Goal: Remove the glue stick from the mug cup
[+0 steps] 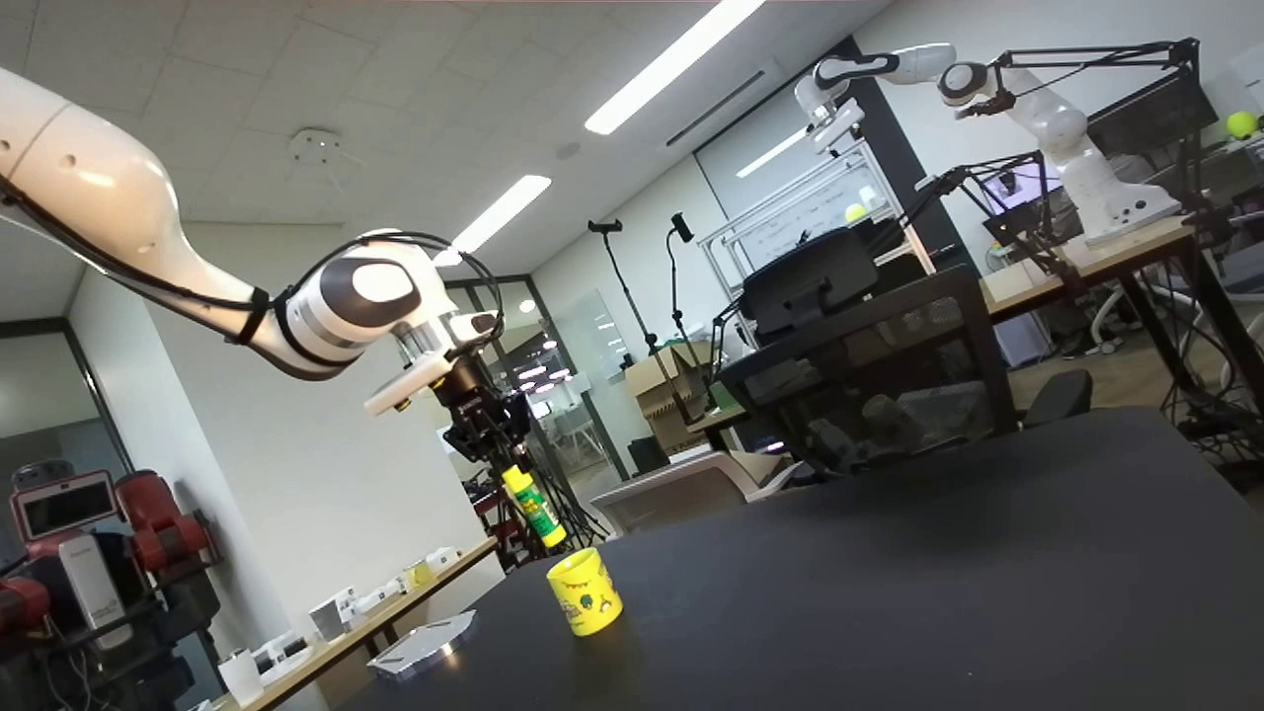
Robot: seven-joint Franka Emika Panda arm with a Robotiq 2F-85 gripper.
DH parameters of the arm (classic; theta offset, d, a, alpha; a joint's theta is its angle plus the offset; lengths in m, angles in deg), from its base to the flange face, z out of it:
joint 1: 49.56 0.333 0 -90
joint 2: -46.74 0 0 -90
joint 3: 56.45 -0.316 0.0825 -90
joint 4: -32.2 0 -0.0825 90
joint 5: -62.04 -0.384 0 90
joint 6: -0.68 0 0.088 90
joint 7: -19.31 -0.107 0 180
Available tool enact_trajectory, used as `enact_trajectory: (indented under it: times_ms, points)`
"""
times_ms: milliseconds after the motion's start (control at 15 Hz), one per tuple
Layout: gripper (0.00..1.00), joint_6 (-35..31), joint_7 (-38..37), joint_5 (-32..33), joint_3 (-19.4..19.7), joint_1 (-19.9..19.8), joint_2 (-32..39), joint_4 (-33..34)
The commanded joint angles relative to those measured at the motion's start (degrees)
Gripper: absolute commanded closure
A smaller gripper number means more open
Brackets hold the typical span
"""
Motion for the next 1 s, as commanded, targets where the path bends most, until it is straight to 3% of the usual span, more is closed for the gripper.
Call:
enact_trajectory:
  times_ms: [0, 133, 400, 933]
  points:
    - [0.92, -7.5, -7.5, 1.4, 2.8, -1.5, -8.7, -14.7]
    - [0.92, -12.4, -7.5, 0.3, 4.4, -3.2, -10.9, -21.2]
    - [0.92, -16.8, -6.1, -1.4, 6.4, -5.7, -11.2, -26.9]
    - [0.92, -13.9, -6.7, 0.2, 7.5, -6.6, -7.1, -26.6]
